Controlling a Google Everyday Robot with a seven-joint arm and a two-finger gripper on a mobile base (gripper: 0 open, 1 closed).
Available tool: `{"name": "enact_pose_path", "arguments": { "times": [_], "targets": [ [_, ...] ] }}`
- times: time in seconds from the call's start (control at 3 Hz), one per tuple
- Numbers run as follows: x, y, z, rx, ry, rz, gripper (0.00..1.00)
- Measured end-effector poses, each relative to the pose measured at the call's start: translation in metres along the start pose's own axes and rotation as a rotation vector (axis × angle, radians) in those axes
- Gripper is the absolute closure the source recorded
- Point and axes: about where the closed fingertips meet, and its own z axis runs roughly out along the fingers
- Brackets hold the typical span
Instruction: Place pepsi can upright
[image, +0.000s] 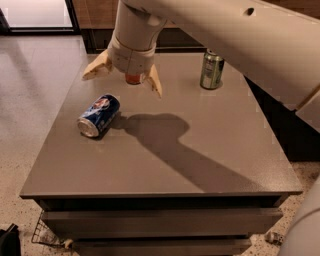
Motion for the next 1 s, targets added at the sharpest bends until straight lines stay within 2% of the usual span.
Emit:
{"name": "enact_pose_path", "arguments": {
  "times": [0.33, 0.67, 1.0],
  "targets": [
    [-0.003, 0.018, 0.01, 0.046, 0.044, 0.118, 0.0],
    [-0.003, 0.029, 0.018, 0.095, 0.076, 0.208, 0.0],
    [0.001, 0.029, 0.028, 0.11, 0.099, 0.257, 0.0]
  ]
}}
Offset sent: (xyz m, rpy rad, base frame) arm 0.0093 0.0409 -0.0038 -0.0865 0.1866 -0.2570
